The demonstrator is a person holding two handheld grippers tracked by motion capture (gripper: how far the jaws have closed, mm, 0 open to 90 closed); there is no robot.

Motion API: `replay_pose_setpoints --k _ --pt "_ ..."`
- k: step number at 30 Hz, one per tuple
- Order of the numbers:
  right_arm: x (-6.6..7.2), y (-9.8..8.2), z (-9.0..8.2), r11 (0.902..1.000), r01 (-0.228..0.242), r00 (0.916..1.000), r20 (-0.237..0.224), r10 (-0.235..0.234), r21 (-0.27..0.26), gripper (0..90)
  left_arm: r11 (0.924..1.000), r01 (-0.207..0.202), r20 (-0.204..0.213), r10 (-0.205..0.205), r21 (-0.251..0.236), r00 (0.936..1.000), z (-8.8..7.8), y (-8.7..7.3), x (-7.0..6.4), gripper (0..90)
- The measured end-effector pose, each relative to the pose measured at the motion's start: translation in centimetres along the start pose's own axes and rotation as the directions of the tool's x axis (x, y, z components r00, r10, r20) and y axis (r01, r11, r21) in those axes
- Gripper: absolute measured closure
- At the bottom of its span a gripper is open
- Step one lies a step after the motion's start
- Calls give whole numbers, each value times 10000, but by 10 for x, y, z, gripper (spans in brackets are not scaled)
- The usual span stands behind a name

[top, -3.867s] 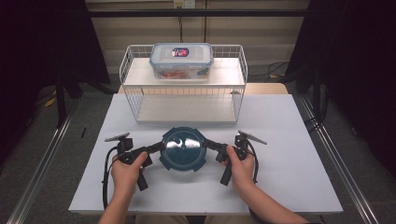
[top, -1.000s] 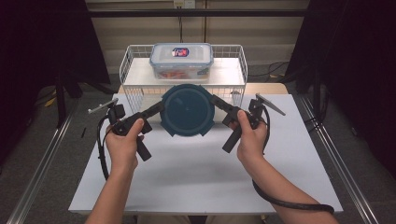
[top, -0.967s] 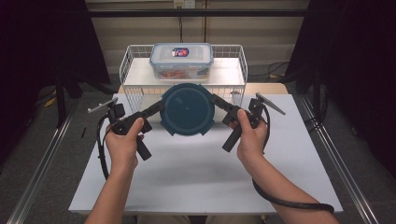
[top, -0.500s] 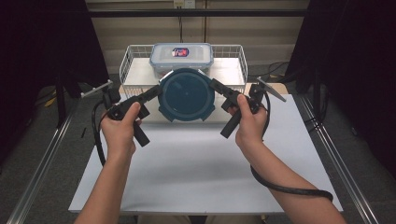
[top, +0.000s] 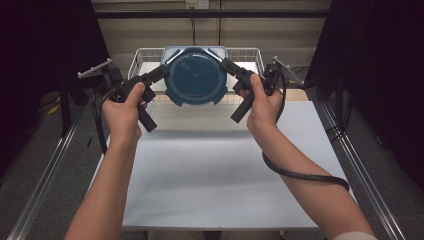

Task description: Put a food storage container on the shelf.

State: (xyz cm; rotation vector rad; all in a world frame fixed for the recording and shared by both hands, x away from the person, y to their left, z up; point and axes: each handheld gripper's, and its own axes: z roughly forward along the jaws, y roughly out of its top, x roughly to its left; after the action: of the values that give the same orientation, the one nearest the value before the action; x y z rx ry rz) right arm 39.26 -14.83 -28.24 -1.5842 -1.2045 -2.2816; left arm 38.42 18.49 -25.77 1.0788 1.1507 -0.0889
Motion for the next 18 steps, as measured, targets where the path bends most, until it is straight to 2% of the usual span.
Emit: replay_pose_setpoints --k 4,5,7,8,13,14,18 --pt "8 14 12 9999 64 9999 -92 -65 -101 763 10000 -6 77 6 -46 10000 10 16 -4 753" --pt "9 18 16 9999 102 9999 -87 -103 -136 763 10000 -30 -22 30 -44 10000 14 20 -3 753" --pt "11 25 24 9998 101 9999 -61 -102 -188 765 9998 176 -37 -176 -111 9998 22 27 -2 753" --pt "12 29 28 9997 102 9999 -31 -102 -226 766 9999 140 -60 -140 -82 9999 26 30 0 753" --pt "15 49 45 9984 57 10000 -43 -59 -556 775 9984 548 -45 -547 115 9985 47 46 7 752" --pt "15 52 49 9983 -63 10000 23 65 -585 775 9988 497 -125 -496 9 9987 52 48 9 751" --pt "2 63 68 9972 -407 9982 423 434 -635 775 9969 773 -520 -765 136 9957 70 58 21 751"
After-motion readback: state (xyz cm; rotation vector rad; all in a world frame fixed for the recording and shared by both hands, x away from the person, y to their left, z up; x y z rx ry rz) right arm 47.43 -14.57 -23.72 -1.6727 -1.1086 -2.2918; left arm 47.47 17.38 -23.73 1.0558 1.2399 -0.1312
